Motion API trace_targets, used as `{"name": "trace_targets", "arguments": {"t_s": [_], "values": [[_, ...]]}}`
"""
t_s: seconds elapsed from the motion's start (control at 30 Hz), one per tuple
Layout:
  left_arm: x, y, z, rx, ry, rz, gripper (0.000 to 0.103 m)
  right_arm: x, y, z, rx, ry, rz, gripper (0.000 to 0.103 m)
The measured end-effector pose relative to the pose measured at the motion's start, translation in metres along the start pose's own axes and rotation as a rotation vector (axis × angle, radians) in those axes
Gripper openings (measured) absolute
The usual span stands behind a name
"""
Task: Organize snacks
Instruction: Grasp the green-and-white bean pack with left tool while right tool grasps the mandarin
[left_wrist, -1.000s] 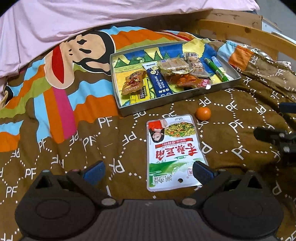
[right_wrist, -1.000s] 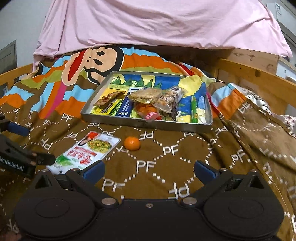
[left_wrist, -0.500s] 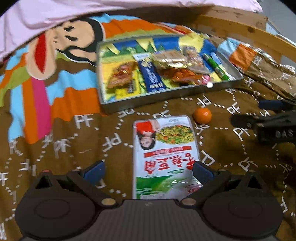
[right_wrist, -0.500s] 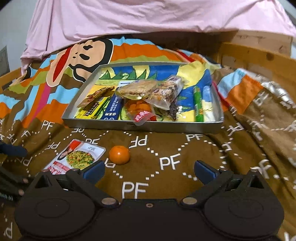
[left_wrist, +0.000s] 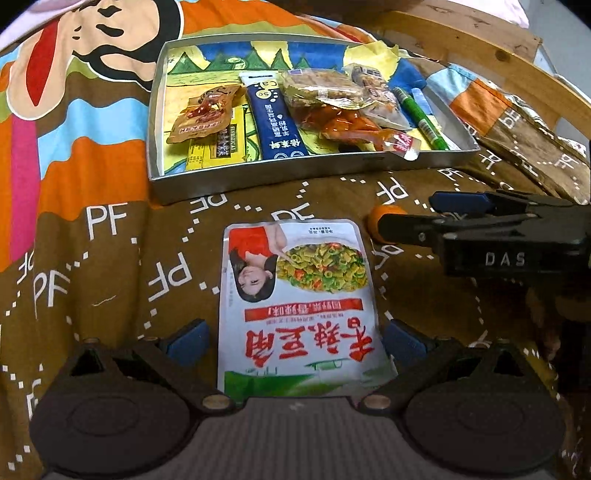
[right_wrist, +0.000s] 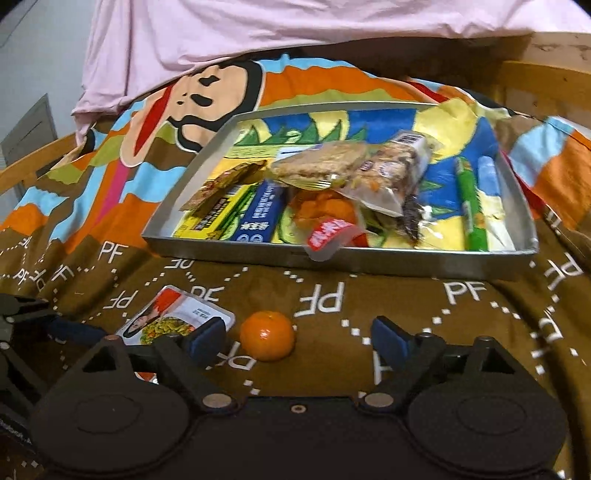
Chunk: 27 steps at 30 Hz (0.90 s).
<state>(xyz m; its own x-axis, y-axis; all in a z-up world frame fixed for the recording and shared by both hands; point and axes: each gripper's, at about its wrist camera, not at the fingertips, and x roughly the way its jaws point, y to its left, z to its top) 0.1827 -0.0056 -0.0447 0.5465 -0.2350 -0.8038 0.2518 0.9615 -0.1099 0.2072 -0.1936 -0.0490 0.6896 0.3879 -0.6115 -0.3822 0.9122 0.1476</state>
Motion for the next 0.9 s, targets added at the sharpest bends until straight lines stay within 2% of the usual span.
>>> {"name": "trace_targets", "arguments": {"t_s": [0.07, 0.13, 0.37, 0.43, 0.53, 0.7, 0.9], "values": [[0.001, -0.002, 0.002, 0.001, 0.006, 0.010, 0.103, 0.003, 0.002, 0.000, -0.009, 0.003, 0.007, 0.078], [0.001, -0.004, 0.002, 0.005, 0.011, 0.021, 0.103, 0.004, 0.003, -0.001, -0.010, 0.005, 0.005, 0.067], [0.000, -0.006, 0.003, -0.011, 0.025, 0.034, 0.102, 0.011, 0.009, -0.003, -0.051, 0.028, 0.013, 0.055], [-0.002, -0.005, 0.004, -0.017, 0.027, 0.028, 0.102, 0.013, 0.009, -0.005, -0.053, 0.031, 0.036, 0.045], [-0.003, -0.004, 0.003, -0.026, 0.024, 0.027, 0.102, 0.013, 0.006, -0.006, -0.041, 0.035, 0.064, 0.037], [-0.005, -0.009, 0.003, -0.019, 0.014, 0.033, 0.096, 0.000, 0.004, -0.007, -0.029, 0.034, 0.063, 0.036], [-0.002, -0.006, 0.005, -0.038, 0.016, 0.022, 0.094, -0.049, 0.001, -0.020, -0.049, 0.034, 0.039, 0.036]]}}
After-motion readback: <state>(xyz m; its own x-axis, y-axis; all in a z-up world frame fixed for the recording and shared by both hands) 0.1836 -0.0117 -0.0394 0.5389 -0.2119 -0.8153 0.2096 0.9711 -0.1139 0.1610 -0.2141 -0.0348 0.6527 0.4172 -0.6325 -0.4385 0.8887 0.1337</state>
